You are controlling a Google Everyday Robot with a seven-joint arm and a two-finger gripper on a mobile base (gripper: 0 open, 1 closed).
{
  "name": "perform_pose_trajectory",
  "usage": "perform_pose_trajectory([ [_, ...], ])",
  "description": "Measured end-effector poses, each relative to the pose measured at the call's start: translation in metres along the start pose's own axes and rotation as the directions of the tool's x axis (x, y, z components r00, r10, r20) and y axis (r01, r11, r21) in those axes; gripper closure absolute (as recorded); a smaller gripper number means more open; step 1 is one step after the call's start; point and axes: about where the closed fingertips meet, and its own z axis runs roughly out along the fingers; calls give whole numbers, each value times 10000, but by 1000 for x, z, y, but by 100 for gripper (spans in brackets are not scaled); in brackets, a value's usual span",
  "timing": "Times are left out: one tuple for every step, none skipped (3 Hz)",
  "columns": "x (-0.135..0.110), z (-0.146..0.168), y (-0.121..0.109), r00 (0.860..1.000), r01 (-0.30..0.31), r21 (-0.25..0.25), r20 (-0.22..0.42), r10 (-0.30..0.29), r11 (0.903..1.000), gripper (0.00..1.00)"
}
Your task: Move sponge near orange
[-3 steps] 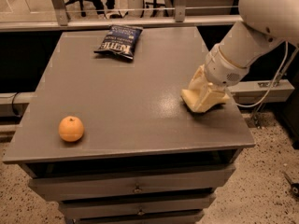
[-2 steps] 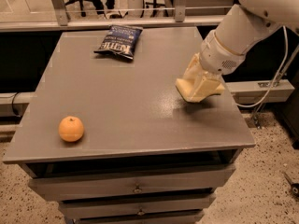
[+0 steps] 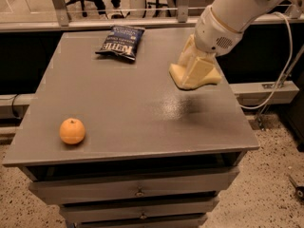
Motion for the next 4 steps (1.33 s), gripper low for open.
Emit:
perform_pose_trajectory([
  [-5,-2,-2,9997,-258,40,29,258,9997,100],
  [-28,10,0,9993,-70,61,367,68,10000,100],
  [-67,36,7,9961,22,74,882,-29,10000,100],
  [-106,62,15,9902,28,-42,1395,-22,10000,100],
])
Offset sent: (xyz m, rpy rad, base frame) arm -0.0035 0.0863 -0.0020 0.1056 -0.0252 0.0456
